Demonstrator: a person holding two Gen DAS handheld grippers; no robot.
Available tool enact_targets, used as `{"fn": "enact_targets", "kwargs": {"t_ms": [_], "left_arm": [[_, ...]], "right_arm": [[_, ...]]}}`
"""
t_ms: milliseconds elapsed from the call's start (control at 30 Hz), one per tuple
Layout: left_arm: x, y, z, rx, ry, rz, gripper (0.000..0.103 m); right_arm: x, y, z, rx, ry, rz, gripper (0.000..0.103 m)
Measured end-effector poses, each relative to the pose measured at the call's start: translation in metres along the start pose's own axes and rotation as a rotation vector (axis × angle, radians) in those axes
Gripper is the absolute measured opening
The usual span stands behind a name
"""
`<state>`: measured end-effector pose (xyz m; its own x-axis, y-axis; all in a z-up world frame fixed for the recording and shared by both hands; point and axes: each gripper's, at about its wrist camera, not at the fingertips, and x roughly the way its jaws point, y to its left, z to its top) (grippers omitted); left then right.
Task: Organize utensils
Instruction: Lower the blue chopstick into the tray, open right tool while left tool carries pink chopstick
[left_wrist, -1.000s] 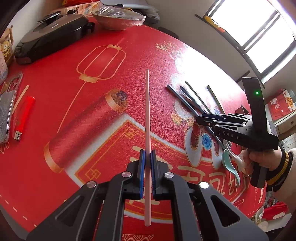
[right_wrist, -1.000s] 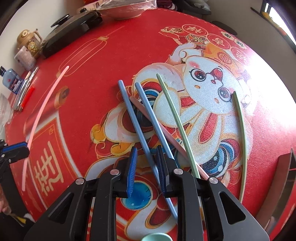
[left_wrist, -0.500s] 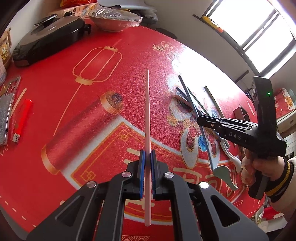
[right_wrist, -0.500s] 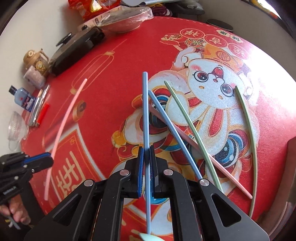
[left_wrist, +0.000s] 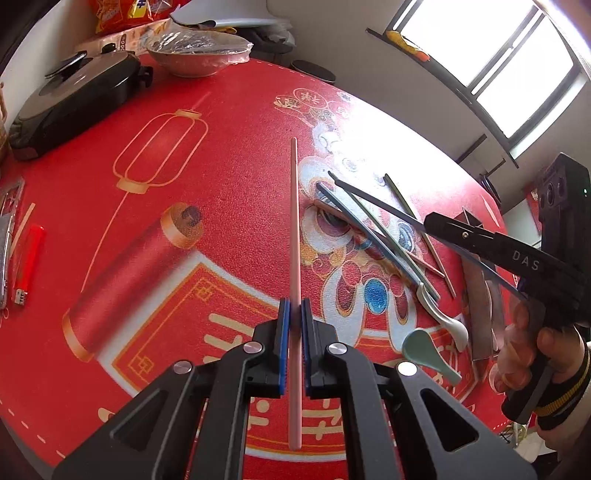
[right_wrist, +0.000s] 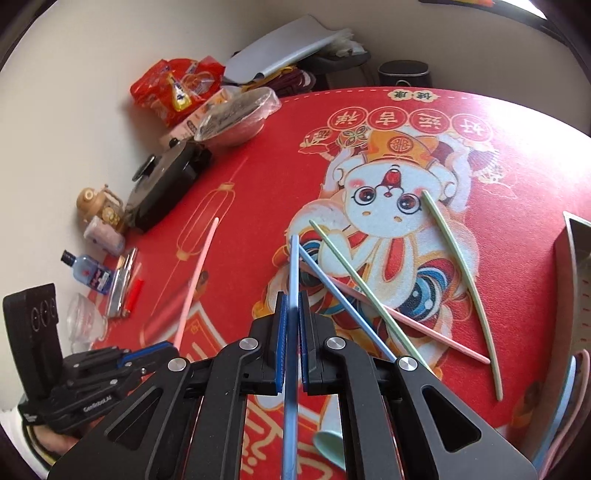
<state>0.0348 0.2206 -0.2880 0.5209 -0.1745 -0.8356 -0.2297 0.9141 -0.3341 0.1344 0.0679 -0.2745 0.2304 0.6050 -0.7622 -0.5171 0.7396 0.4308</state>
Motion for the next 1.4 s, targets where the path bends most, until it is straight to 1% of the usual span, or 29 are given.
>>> {"fn": "enact_targets", "kwargs": {"t_ms": [167,400,567,733,833,933,1033,1133,1400], "left_arm": [[0.006,-0.021,0.002,0.024,0.005,-0.013,0.006],[0.014,-0.054,0.003,0.068,0.012,-0.034,0.006],[0.019,-0.074,0.003,0.089,0.017,-0.046,0.006],[0.021,-0.088,0.004,0.103,0.021,-0.054,0.006],[0.023,-0.094,0.003,0.105,0.025,-0.054,0.006],[0.024,-0.1,0.003,0.105,0.028,-0.055,0.006],[0.025,-0.105,0.003,0.11,0.03,-0.053,0.006],[0.024,-0.109,0.001,0.113,0.031,-0.051,0.006],[0.02,-0.114,-0.002,0.111,0.029,-0.035,0.006]], "right_arm": [[-0.026,-0.034,-0.011,0.064,-0.033,-0.019,0.006],[-0.084,-0.084,-0.017,0.169,-0.148,-0.043,0.006],[-0.121,-0.129,-0.022,0.24,-0.203,-0.111,0.006],[-0.141,-0.169,-0.034,0.307,-0.225,-0.179,0.006],[-0.143,-0.186,-0.043,0.338,-0.213,-0.205,0.006],[-0.134,-0.196,-0.049,0.361,-0.188,-0.223,0.006],[-0.122,-0.198,-0.053,0.347,-0.161,-0.289,0.006],[-0.108,-0.199,-0.054,0.336,-0.136,-0.283,0.006],[-0.082,-0.203,-0.059,0.374,-0.084,-0.248,0.006]]}}
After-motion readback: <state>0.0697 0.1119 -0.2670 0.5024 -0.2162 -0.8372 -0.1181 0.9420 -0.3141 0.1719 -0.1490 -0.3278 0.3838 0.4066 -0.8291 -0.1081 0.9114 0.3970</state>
